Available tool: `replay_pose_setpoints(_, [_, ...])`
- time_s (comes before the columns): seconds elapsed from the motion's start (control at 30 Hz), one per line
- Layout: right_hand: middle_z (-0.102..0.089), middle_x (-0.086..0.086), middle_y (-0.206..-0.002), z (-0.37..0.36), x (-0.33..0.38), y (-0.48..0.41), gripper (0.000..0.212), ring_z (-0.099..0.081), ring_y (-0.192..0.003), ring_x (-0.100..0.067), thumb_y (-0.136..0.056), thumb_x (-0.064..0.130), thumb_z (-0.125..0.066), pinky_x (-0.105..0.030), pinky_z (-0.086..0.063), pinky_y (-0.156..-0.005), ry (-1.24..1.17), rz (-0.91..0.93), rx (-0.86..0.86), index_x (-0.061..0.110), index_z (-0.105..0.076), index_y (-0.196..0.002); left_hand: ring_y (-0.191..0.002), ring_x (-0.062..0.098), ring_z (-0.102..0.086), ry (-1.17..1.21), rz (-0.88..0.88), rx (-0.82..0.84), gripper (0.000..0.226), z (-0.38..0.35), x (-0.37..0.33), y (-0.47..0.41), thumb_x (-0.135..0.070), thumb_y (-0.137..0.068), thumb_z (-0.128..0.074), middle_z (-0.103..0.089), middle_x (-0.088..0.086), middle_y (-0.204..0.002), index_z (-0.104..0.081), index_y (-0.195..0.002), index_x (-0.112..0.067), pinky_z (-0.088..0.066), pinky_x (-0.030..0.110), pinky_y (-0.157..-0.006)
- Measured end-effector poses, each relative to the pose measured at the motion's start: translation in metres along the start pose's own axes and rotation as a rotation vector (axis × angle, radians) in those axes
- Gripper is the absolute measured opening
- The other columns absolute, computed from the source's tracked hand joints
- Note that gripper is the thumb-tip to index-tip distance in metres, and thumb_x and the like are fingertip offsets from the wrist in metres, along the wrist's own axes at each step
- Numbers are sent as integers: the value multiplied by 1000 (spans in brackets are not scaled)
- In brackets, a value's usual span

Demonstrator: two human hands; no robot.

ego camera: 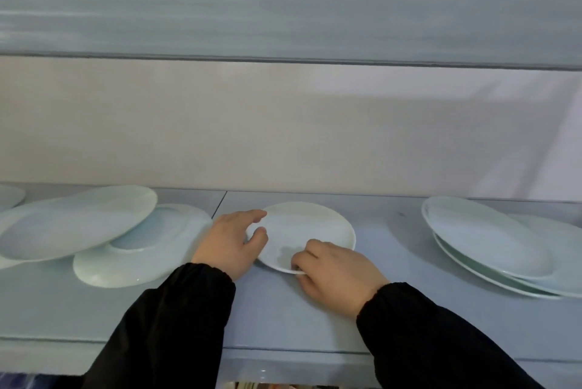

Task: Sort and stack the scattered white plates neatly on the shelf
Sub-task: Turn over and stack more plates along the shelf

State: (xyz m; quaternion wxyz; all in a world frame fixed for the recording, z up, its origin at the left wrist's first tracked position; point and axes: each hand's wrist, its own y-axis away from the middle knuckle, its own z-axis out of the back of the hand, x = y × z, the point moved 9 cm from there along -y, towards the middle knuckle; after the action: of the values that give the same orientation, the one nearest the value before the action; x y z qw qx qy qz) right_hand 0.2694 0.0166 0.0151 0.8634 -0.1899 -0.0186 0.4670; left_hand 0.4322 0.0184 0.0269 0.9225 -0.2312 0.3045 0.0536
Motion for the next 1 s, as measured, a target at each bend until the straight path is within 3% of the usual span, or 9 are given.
replay_pose_setpoints(0.07, [-66, 0, -108, 1, 3, 18, 34, -69, -85, -22, -79, 25, -72, -29, -52, -56, 71, 15, 27, 23, -65, -112, -124, 6, -43, 7, 8, 5, 39, 0, 0, 1, -32, -94, -50, -56, -16, -127, -56, -132, -30, -31, 19, -97])
replay_pose_setpoints(0.17, [-70, 4, -101, 4, 4, 45, 51, -69, -78, -15, -64, 22, -82, -24, -56, -56, 64, 7, 35, 24, -65, -112, -123, 5, -44, 21, 23, -10, 40, 3, 3, 1, -35, -94, -49, -55, -15, -131, -56, -133, -30, -33, 21, -97])
replay_pose_setpoints(0.3, [-72, 5, -98, 36, -6, 72, 40, -70, -74, -14, -73, 21, -45, -22, -54, -50, 106, 6, -65, 23, -63, -109, -115, 5, -51, 33, 31, 9, 45, 3, 10, -2, -47, -89, -44, -56, -16, -131, -55, -131, -36, -39, 25, -97])
replay_pose_setpoints(0.47, [-70, -2, -114, 97, -29, 104, 48, -66, -104, -17, -78, 10, -43, -27, -54, -88, 243, 53, -261, 12, -65, -121, -103, 3, -56, 15, 24, 30, 58, 2, 18, -9, -63, -79, -34, -58, -18, -127, -56, -128, -39, -45, 33, -96])
replay_pose_setpoints(0.53, [-70, -4, -116, 121, -52, 122, 46, -65, -108, -18, -80, 7, -46, -29, -50, -95, 292, 6, -316, 10, -66, -121, -100, 4, -56, -18, -13, 25, 56, -2, 10, -9, -63, -81, -36, -59, -18, -125, -56, -128, -40, -45, 35, -95])
replay_pose_setpoints(0.67, [-71, -7, -113, 139, -121, 168, 50, -70, -99, -24, -70, -3, -69, -35, -57, -80, 382, -208, -294, 10, -67, -118, -111, 16, -54, -60, -131, 51, 43, -23, -29, -12, -45, -92, -51, -58, -7, -130, -55, -133, -32, -40, 32, -98])
replay_pose_setpoints(0.73, [-72, -9, -111, 132, -154, 194, 63, -71, -94, -26, -58, -5, -82, -37, -60, -73, 379, -318, -225, 10, -67, -118, -121, 15, -47, -96, -186, 84, 51, -40, -47, -16, -54, -89, -45, -57, -7, -131, -52, -135, -35, -39, 33, -101])
replay_pose_setpoints(0.83, [-73, -9, -106, 125, -182, 228, 65, -72, -89, -26, -52, -6, -85, -37, -61, -68, 408, -407, -175, 10, -69, -113, -126, 11, -42, -141, -258, 147, 58, -73, -75, -22, -63, -85, -36, -56, -10, -134, -49, -136, -39, -37, 29, -102])
replay_pose_setpoints(1.0, [-74, -6, -99, 114, -201, 250, 59, -72, -85, -26, -53, -7, -82, -36, -61, -62, 428, -454, -130, 12, -71, -108, -127, 12, -43, -83, -379, 179, 45, -120, -137, -23, -45, -95, -48, -54, -9, -136, -52, -137, -29, -30, 20, -100])
